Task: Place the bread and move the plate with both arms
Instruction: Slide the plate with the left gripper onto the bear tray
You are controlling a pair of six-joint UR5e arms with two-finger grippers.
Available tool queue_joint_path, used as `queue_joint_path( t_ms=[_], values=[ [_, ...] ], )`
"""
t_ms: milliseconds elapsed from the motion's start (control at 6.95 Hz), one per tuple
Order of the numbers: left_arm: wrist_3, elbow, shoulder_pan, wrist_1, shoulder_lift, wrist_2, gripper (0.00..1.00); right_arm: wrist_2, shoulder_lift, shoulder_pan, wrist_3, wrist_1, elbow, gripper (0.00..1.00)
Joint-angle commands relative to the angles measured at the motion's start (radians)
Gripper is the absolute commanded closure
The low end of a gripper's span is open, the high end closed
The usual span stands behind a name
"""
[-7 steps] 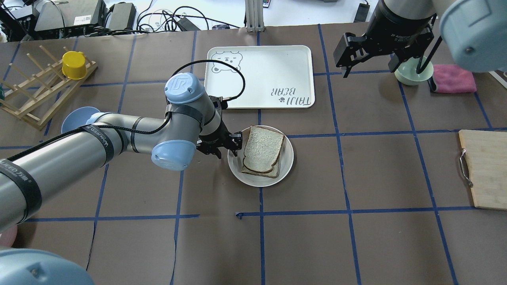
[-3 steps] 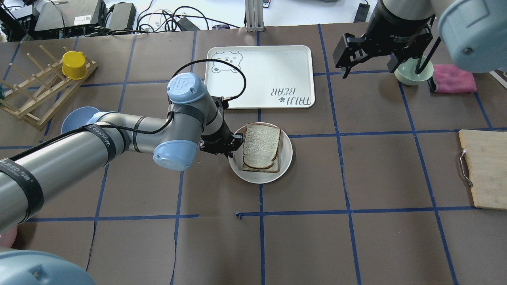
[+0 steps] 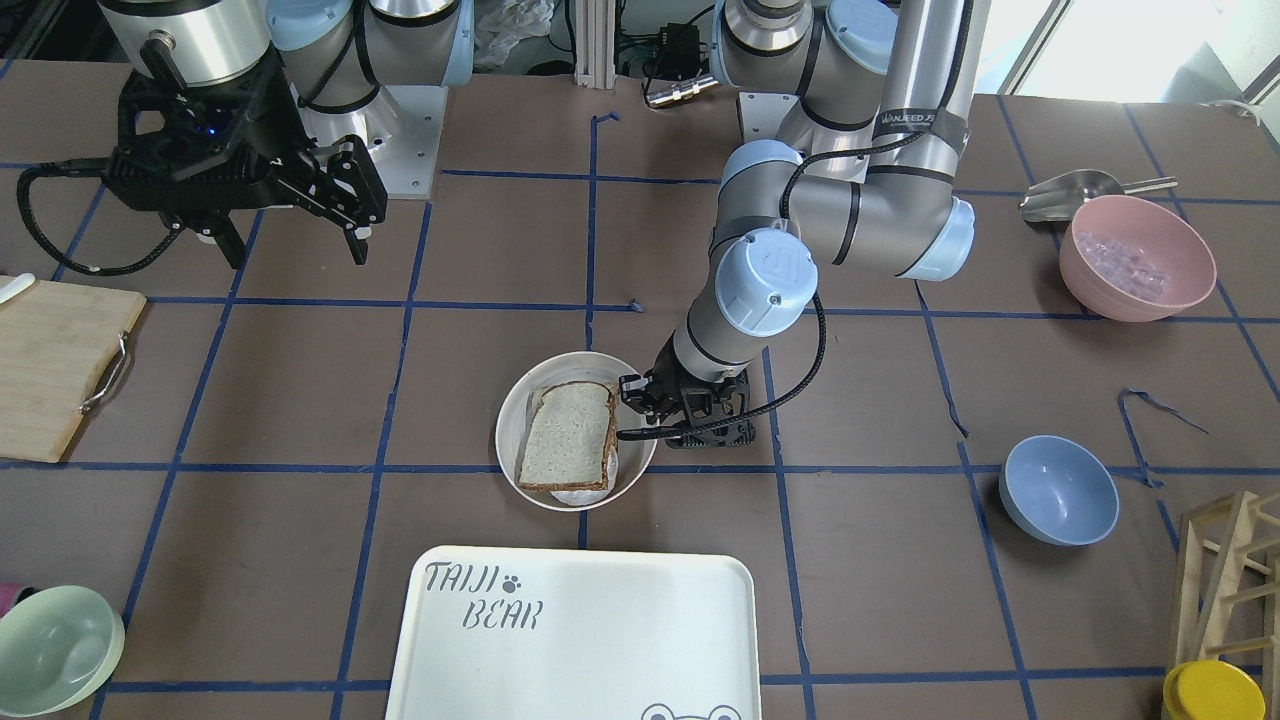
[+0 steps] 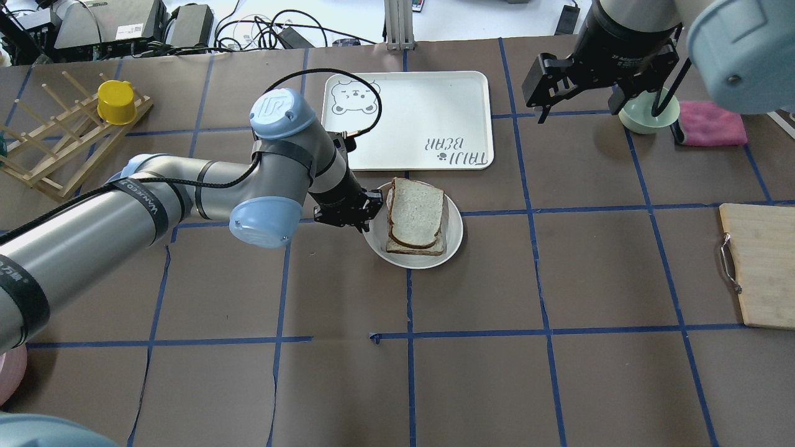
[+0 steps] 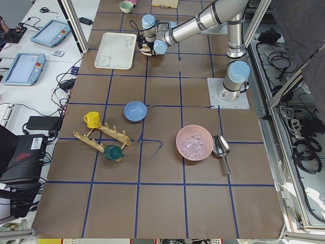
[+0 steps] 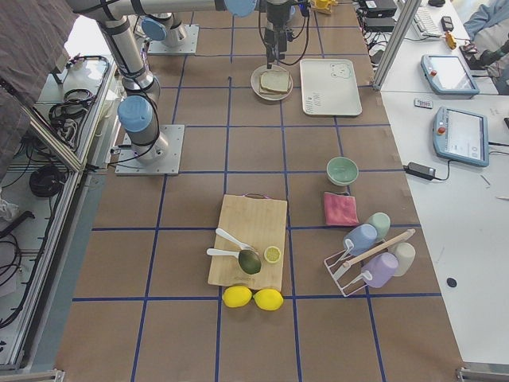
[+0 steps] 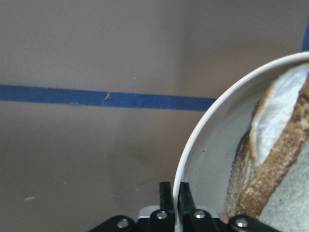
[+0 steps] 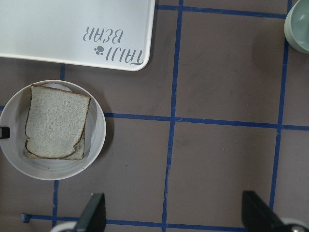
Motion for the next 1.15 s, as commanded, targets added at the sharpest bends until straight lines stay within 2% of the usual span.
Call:
queue_joint_path(
  t_ms=[0,288,720,1008],
  values=[
    [-0.009,0.121,0.033,-0.156,0.013,-0.011,1.00,0.000,0.003,0.000,-0.002,-0.002,0.000,0.00],
    [-0.006,0.148,0.059,-0.154,0.019,-0.031,1.00,-0.002,0.003,0.002,-0.002,-0.010,0.000,0.00],
    [0.005,0.316,0.088,-0.126,-0.083,-0.025,1.00,-0.014,0.003,0.002,-0.006,-0.017,-0.003,0.00],
    [-0.004,0.399,0.088,-0.014,-0.204,-0.030,1.00,-0.028,0.003,0.002,-0.032,-0.036,-0.002,0.00]
  ],
)
